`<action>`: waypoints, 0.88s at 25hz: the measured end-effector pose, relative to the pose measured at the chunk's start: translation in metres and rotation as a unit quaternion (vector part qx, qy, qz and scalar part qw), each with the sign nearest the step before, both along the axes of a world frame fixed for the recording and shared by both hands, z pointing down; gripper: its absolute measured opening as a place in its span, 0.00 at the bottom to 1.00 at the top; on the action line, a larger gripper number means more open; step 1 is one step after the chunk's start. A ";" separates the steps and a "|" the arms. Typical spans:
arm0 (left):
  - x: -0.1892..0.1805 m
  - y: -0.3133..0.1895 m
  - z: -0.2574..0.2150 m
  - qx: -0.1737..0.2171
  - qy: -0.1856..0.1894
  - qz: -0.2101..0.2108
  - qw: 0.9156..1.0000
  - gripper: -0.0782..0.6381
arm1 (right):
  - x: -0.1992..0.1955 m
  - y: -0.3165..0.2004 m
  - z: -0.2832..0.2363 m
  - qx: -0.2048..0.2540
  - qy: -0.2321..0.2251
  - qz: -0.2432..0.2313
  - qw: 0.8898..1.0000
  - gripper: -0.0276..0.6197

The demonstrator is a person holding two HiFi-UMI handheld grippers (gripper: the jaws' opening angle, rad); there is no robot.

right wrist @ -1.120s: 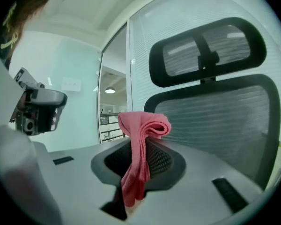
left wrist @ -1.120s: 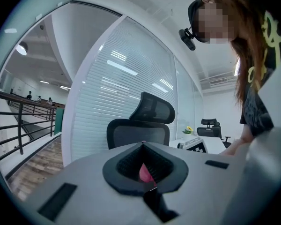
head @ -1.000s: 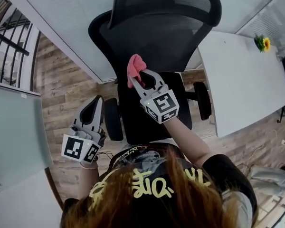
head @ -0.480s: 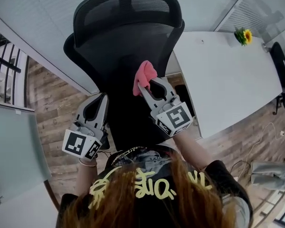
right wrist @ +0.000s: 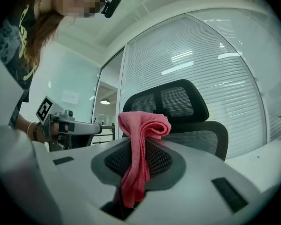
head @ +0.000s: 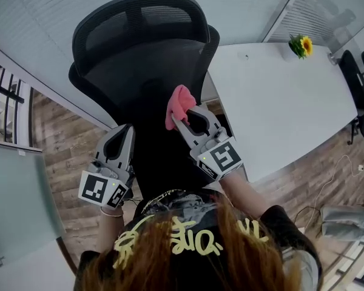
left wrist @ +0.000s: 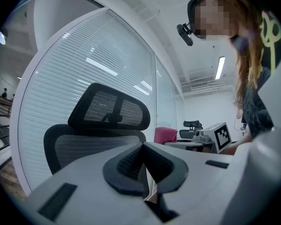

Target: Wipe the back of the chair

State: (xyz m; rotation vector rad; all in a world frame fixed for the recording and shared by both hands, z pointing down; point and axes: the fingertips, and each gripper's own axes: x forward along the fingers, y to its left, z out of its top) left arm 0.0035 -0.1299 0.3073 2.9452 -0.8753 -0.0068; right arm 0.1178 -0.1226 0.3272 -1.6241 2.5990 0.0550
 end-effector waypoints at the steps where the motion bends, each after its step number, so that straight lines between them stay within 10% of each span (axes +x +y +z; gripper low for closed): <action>1: 0.001 0.000 0.000 0.000 0.000 -0.001 1.000 0.09 | 0.000 0.000 0.000 0.000 -0.001 -0.002 1.000 0.15; 22: 0.004 -0.009 0.000 0.004 0.000 -0.026 1.000 0.09 | -0.004 -0.009 0.009 -0.010 0.001 -0.045 0.999 0.15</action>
